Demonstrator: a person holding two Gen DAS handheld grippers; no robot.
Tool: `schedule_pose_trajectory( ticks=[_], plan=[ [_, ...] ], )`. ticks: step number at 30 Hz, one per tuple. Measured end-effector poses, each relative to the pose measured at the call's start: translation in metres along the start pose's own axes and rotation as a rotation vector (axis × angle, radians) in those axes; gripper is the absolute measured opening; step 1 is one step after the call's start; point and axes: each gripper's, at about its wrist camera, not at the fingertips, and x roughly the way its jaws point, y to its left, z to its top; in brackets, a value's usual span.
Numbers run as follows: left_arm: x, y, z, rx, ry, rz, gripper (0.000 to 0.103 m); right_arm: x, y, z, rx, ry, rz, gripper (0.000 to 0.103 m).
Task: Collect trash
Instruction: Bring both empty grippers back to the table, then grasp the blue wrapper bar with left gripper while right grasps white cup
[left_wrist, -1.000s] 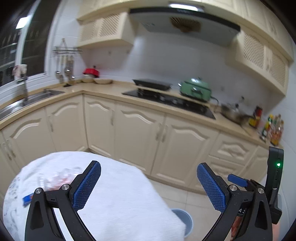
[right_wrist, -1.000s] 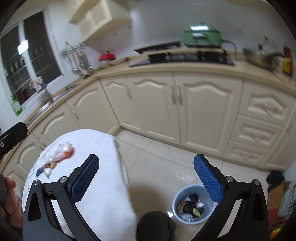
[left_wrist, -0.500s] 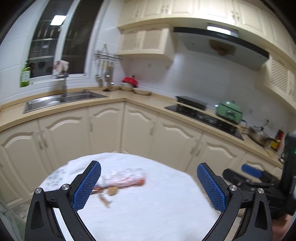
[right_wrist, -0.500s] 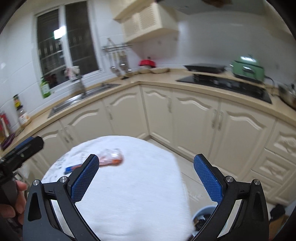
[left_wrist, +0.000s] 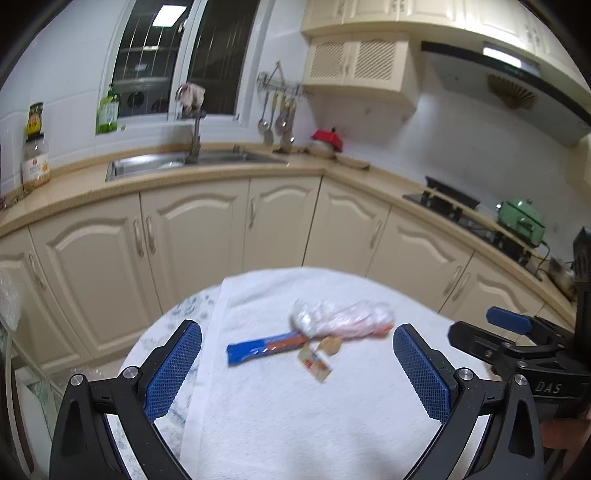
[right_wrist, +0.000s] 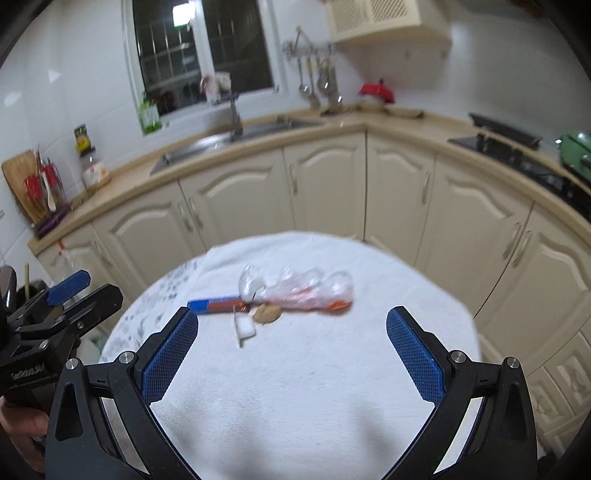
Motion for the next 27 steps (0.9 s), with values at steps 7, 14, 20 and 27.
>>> schedule_pose_trajectory(
  ticks=[7,14,20,27],
  plan=[
    [0.05,0.025,0.015,-0.012,0.072,0.017,0.102,0.053,0.014,-0.004,-0.035,0.093,0.018,0.103],
    [0.116,0.035,0.016,0.012,0.167,0.019,0.102,0.103,0.025,-0.015,-0.05,0.177,0.031,0.088],
    [0.17,0.041,0.025,0.062,0.217,0.023,0.102,0.135,0.029,-0.025,-0.032,0.229,0.038,0.081],
    [0.228,0.036,0.032,0.201,0.258,0.023,0.101,0.156,0.037,-0.031,-0.053,0.257,0.055,0.061]
  ],
)
